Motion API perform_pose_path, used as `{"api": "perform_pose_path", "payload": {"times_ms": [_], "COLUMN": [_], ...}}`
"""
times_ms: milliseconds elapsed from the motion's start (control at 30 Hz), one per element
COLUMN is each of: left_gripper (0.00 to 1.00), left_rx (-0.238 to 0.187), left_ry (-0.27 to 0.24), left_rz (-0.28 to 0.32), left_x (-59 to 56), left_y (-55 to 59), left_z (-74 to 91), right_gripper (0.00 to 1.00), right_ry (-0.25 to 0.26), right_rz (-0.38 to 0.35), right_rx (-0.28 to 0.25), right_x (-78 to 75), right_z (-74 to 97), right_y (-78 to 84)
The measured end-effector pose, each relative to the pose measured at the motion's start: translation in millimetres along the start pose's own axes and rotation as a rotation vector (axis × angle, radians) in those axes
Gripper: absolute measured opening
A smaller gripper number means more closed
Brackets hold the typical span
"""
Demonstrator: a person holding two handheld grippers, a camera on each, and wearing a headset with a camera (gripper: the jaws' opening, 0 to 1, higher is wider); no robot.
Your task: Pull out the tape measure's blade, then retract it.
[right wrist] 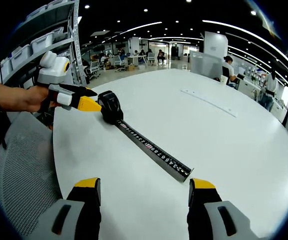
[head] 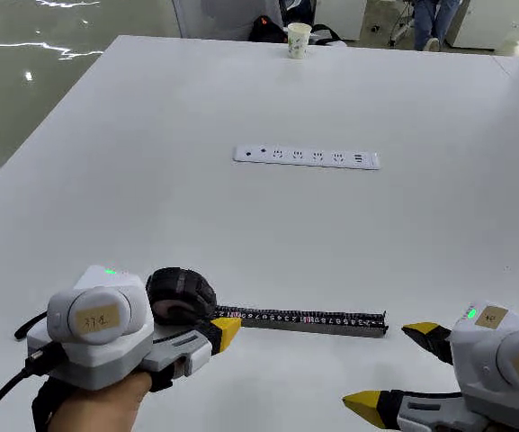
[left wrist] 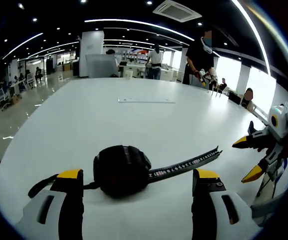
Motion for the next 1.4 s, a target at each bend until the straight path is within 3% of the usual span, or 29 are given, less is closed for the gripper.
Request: {"api": "perform_pose_path", "payload": {"times_ms": [867, 1400], "left_gripper": [0.75, 0.68], "left_rx": [0.032, 0.057], "left_ry": [-0.042, -0.062], "left_rz": [0.041, 0.043], "left_x": [10.3, 13.4], "left_y": [-1.5, -2.0], "left_z": [-19.4, -29.7], "right_gripper": [0.58, 0.48], "right_ry": [-0.065, -0.118], "right_rz": [0.098, 0.210], "right_rx": [0.095, 0.156], "right_x": [-32.7, -57.5], "right_z": [-12.5, -24.4], "right_y": [-1.3, -4.5]}}
Point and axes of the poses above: the centre of the closed fingertips' face, and the gripper's own axes: z roughly backward along the fingers, x roughly to its left, y roughly out of its underside, the point moved 7 cm from there along z, roughly backward along the fingers, and after that the axes turned 4 degrees about -z, right-handed, at the moved point
